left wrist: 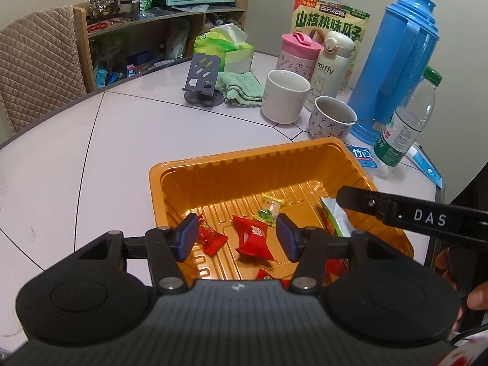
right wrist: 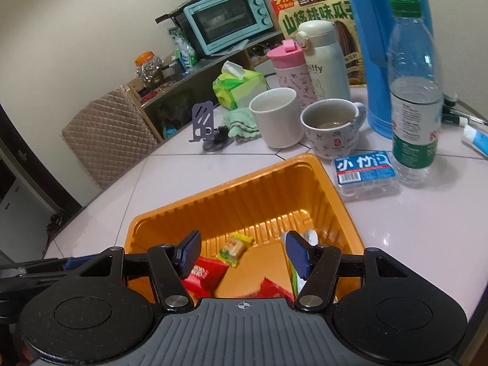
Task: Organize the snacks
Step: 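Withdraw both grippers from the tray toward the remaining snacks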
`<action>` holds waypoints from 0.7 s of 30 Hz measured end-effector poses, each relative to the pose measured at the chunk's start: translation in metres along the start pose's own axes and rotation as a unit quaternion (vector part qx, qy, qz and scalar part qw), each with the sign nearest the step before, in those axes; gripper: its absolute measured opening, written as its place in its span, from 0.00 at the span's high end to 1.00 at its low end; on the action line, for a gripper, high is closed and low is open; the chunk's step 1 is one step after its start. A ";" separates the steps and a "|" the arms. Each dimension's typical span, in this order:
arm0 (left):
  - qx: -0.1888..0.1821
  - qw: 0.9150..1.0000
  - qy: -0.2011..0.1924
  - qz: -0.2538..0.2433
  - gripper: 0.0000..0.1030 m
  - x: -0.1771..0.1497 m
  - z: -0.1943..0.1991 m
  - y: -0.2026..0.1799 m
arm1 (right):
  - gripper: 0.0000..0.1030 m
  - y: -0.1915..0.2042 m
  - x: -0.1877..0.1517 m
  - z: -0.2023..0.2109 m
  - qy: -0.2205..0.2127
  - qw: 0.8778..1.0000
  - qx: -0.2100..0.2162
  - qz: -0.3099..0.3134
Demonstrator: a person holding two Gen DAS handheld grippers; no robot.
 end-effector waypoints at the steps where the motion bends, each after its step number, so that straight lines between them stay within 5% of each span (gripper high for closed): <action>1: 0.000 1.000 -0.001 0.000 0.44 0.000 0.003 -0.001 | 0.35 -0.001 -0.002 0.004 0.000 1.000 -0.001 -0.002; 15: 0.001 0.999 -0.034 -0.010 0.22 -0.020 0.071 -0.011 | 0.32 0.006 -0.031 0.065 -0.009 1.000 -0.004 0.011; 21: 0.005 0.999 -0.037 -0.002 0.20 -0.040 0.102 -0.008 | 0.31 0.012 -0.044 0.088 -0.001 1.000 0.002 0.016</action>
Point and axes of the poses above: each gripper's, at about its wrist camera, not at the fingertips, and z roughly against the way its jaws point, y to its left, x to its top, the point moved 9 cm from there along -z, roughly the way its jaws point, and after that the axes turned 1 degree about -z, right-handed, at the moved point
